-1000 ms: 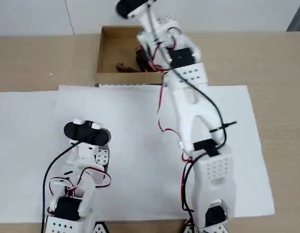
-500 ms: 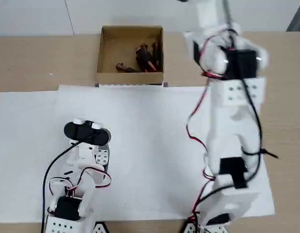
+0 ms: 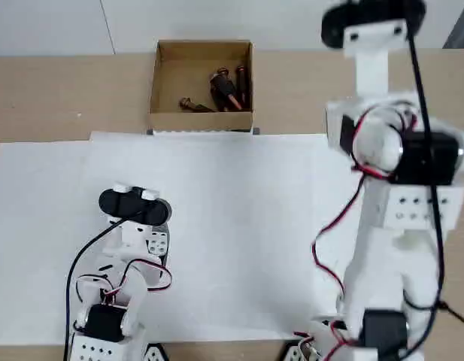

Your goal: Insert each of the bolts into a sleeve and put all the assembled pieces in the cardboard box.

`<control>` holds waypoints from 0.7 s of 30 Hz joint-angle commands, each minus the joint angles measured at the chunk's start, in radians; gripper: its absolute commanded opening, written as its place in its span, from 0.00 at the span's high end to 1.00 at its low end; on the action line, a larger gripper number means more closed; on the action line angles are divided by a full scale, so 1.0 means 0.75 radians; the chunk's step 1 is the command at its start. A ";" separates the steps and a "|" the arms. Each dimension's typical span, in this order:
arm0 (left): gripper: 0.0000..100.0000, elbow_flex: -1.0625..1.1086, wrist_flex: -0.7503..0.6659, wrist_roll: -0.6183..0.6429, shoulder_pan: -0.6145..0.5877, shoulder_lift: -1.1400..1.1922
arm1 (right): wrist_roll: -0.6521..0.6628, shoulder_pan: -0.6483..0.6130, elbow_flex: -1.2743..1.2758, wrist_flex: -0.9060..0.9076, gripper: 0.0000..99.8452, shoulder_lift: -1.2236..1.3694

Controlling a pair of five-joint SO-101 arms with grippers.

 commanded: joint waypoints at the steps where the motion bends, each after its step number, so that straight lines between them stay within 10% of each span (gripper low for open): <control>1: 0.99 -0.005 0.006 -0.008 0.002 -0.016 | -0.055 0.071 0.254 -0.105 1.00 -0.159; 21: 0.99 -0.005 0.006 -0.008 0.002 -0.016 | -0.068 0.111 1.714 -0.989 1.00 -0.778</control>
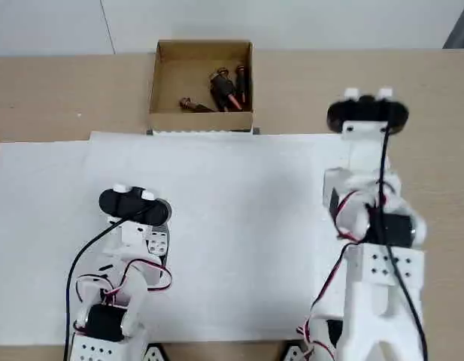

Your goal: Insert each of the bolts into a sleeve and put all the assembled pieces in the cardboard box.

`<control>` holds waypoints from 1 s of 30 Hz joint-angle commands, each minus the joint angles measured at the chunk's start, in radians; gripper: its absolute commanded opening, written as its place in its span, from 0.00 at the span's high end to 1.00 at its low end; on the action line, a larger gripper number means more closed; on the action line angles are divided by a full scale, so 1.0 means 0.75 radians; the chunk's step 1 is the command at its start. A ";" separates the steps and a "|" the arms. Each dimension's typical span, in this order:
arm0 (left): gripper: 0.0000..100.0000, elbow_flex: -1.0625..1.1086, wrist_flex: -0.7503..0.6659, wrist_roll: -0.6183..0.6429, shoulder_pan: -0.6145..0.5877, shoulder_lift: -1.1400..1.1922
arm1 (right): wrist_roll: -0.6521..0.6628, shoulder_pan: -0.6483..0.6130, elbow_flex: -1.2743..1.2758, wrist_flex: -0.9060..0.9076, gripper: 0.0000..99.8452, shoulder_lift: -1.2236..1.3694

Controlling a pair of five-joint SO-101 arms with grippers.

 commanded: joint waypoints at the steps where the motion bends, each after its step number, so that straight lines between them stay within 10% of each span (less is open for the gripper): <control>1: 0.99 -0.005 0.006 -0.008 0.002 -0.016 | -0.010 0.003 0.158 -0.144 1.00 -0.091; 30: 0.99 -0.005 0.006 -0.008 0.002 -0.016 | -0.076 -0.193 1.209 -0.615 1.00 -0.985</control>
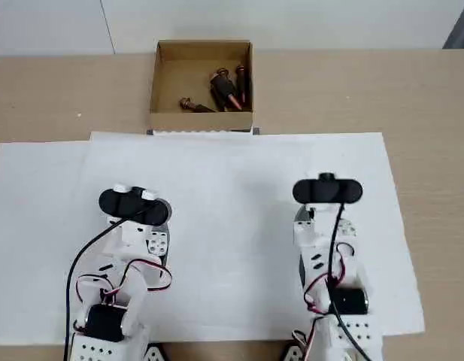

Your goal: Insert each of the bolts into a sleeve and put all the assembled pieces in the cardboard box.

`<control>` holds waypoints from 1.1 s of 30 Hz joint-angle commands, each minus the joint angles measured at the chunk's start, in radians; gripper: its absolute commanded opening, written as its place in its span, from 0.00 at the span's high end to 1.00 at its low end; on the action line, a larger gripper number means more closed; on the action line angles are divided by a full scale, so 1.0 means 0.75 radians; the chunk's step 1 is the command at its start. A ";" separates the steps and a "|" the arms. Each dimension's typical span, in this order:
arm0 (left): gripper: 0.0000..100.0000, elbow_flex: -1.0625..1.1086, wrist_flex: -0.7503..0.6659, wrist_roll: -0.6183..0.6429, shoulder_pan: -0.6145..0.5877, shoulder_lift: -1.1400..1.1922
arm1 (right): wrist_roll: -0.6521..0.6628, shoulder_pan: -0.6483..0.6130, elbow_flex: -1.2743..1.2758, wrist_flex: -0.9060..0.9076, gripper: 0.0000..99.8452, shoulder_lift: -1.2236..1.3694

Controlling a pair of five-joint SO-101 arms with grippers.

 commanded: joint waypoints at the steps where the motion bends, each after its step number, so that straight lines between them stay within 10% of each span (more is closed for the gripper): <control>1: 0.99 -0.005 0.006 -0.008 0.002 -0.016 | -0.029 -0.009 0.068 -0.007 1.00 -0.159; 33: 0.99 -0.005 0.006 -0.008 0.002 -0.016 | -0.037 -0.003 0.059 0.510 1.00 -0.467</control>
